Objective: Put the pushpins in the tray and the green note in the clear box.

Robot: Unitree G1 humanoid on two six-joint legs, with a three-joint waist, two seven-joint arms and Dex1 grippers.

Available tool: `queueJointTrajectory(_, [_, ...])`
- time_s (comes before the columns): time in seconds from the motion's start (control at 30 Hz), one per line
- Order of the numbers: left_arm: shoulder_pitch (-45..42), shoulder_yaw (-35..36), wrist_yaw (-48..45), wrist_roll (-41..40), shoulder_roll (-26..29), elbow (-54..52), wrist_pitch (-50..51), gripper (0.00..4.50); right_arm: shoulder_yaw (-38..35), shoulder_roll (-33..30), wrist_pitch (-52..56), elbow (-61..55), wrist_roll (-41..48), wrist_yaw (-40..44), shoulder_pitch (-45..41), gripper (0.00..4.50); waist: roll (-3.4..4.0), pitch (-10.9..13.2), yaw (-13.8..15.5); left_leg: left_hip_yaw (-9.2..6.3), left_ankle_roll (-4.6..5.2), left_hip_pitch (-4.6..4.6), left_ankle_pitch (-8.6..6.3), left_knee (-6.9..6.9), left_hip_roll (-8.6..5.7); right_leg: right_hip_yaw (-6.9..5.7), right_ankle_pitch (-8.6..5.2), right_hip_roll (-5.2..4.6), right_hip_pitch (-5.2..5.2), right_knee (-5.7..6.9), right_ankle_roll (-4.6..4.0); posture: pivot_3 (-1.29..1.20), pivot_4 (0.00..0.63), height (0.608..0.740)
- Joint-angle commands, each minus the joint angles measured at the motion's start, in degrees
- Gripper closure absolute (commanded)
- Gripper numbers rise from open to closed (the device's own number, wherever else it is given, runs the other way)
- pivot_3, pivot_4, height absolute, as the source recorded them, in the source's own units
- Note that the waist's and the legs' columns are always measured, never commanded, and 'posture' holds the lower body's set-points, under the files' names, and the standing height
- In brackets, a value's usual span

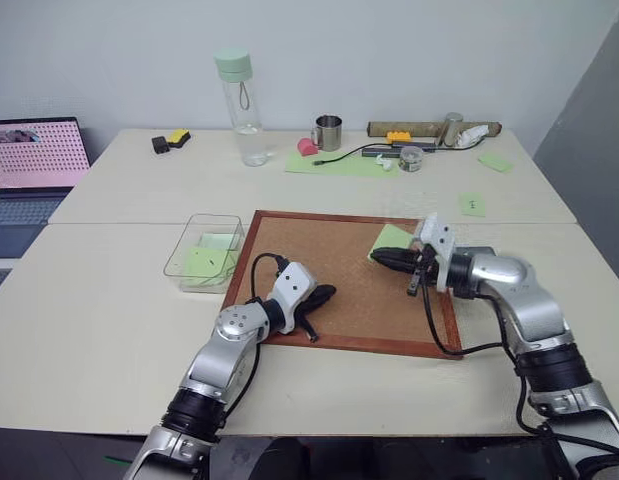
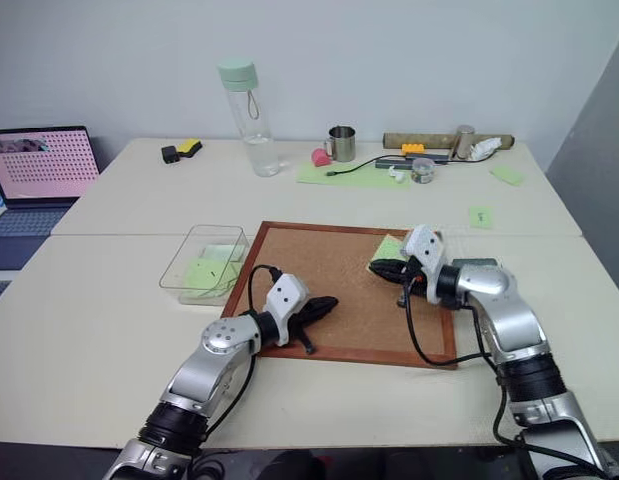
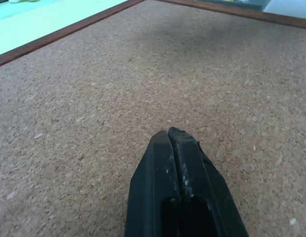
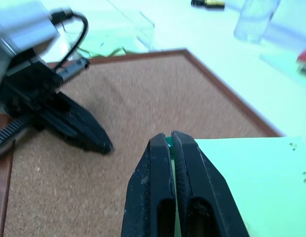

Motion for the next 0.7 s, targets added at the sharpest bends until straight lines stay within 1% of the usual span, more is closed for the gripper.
queueJointTrajectory(0.03, [1.06,1.70,-0.93,-4.07,-0.39,-2.88,7.26,4.50,0.60,-2.82,-2.94,-4.47,-1.59,1.44,0.46,4.44,-0.01,0.01,0.01,0.01,0.00,0.00,0.00,-0.02,0.00,0.00,0.00,0.00,-0.01,-0.01,0.00,0.00,0.150,0.740])
queueJointTrajectory(0.07, [0.74,2.93,-1.23,-6.08,-0.52,-4.91,9.13,4.50,1.01,-3.48,-4.03,-4.76,-2.39,1.66,0.66,4.44,-0.03,0.02,-0.03,0.00,0.00,0.00,0.00,-0.04,0.00,0.00,0.00,0.00,-0.01,-0.01,0.00,0.00,0.150,0.740])
queueJointTrajectory(0.1, [0.42,4.21,-2.17,-8.77,-0.32,-7.37,11.62,4.12,1.42,-4.15,-5.50,-4.98,-3.40,1.83,0.88,4.50,-0.05,0.05,-0.06,0.01,0.00,0.00,0.00,-0.07,0.00,0.00,0.00,0.00,-0.03,-0.01,0.00,0.00,0.150,0.740])
queueJointTrajectory(0.13, [0.11,5.54,-2.91,-11.53,-0.03,-9.62,14.46,4.12,1.80,-4.73,-6.88,-5.10,-4.23,1.94,1.04,4.50,-0.07,0.07,-0.06,0.02,-0.01,-0.01,0.00,-0.11,0.00,0.00,0.00,0.00,-0.06,-0.02,0.00,0.00,0.150,0.740])
queueJointTrajectory(0.17, [-0.30,7.07,-3.44,-14.60,0.22,-11.78,17.55,3.98,2.11,-5.20,-8.34,-5.16,-5.02,1.95,1.13,4.50,-0.20,0.25,-0.07,0.01,-0.01,-0.03,0.01,-0.11,0.00,0.00,0.00,0.00,-0.07,-0.02,0.00,0.00,0.150,0.740])
queueJointTrajectory(0.2, [-0.71,8.41,-3.90,-17.39,0.51,-13.61,20.60,3.70,2.27,-5.39,-9.69,-5.09,-5.64,1.73,1.10,4.50,-0.30,0.41,-0.06,-0.01,-0.02,-0.09,0.01,-0.14,0.01,-0.05,-0.01,0.00,-0.12,-0.03,0.00,0.00,0.150,0.740])
queueJointTrajectory(0.23, [-1.24,10.01,-3.96,-20.62,0.46,-15.18,23.93,3.53,2.45,-5.50,-11.22,-4.94,-6.17,1.60,1.02,4.50,-0.33,0.47,-0.07,-0.03,-0.02,-0.12,0.01,-0.14,0.01,-0.07,-0.01,0.00,-0.13,-0.04,0.00,0.00,0.150,0.740])
queueJointTrajectory(0.27, [-1.78,11.64,-3.91,-23.92,0.09,-16.18,26.93,3.41,2.70,-5.64,-12.63,-4.79,-6.74,1.59,1.02,4.50,-0.46,0.72,-0.08,-0.03,-0.03,-0.11,0.02,-0.14,0.01,-0.07,-0.01,0.00,-0.13,-0.04,0.00,0.00,0.150,0.740])
queueJointTrajectory(0.3, [-2.57,13.20,-3.87,-27.45,-0.16,-17.03,30.11,3.17,3.07,-5.80,-14.30,-4.44,-7.46,1.70,1.06,4.50,-0.48,0.80,-0.08,-0.03,-0.05,-0.12,0.03,-0.13,0.01,-0.07,-0.01,0.00,-0.13,-0.04,0.00,0.00,0.150,0.740])
queueJointTrajectory(0.33, [-3.26,14.56,-3.76,-30.38,-0.57,-17.43,32.36,3.05,3.29,-5.86,-15.41,-4.23,-7.82,1.83,1.19,4.50,-0.56,0.91,-0.05,-0.03,-0.05,-0.12,0.03,-0.13,0.01,-0.06,0.00,0.00,-0.13,-0.05,0.00,0.00,0.150,0.740])
queueJointTrajectory(0.43, [-5.38,18.08,-2.18,-37.33,-2.30,-17.43,37.37,2.49,4.01,-6.22,-19.58,-4.10,-9.16,2.15,1.58,4.50,-0.65,1.00,0.02,-0.06,-0.09,-0.14,0.05,-0.10,0.00,-0.11,0.00,0.00,-0.12,-0.10,0.00,0.00,0.150,0.740])
queueJointTrajectory(0.5, [-6.26,18.96,-1.23,-39.52,-3.09,-17.13,39.15,2.10,4.67,-6.69,-22.89,-4.19,-10.51,2.48,1.54,4.50,-0.67,1.02,0.04,-0.06,-0.14,-0.14,0.08,-0.10,0.00,-0.11,0.00,0.00,-0.11,-0.13,0.00,0.00,0.150,0.740])
queueJointTrajectory(0.6, [-6.91,18.23,-0.06,-39.70,-3.95,-16.38,39.55,1.47,5.83,-7.50,-27.89,-4.27,-12.53,3.21,1.02,4.50,-0.69,1.03,0.05,-0.05,-0.32,-0.14,0.18,-0.11,0.00,-0.11,0.00,0.00,-0.10,-0.16,0.00,0.00,0.150,0.740])
queueJointTrajectory(0.67, [-7.14,16.96,0.20,-39.05,-4.52,-15.50,39.42,1.15,6.61,-7.98,-30.60,-4.61,-13.38,3.66,0.56,4.50,-0.72,1.05,0.07,-0.05,-0.35,-0.14,0.20,-0.11,0.00,-0.12,0.00,0.00,-0.10,-0.17,0.00,0.00,0.150,0.740])
queueJointTrajectory(0.7, [-7.32,16.04,0.29,-38.57,-5.09,-14.86,39.26,1.15,6.99,-8.22,-31.90,-4.93,-13.74,3.99,0.34,4.50,-0.72,1.05,0.08,-0.05,-0.36,-0.14,0.20,-0.11,0.00,-0.12,0.00,0.00,-0.10,-0.16,0.00,0.00,0.150,0.740])
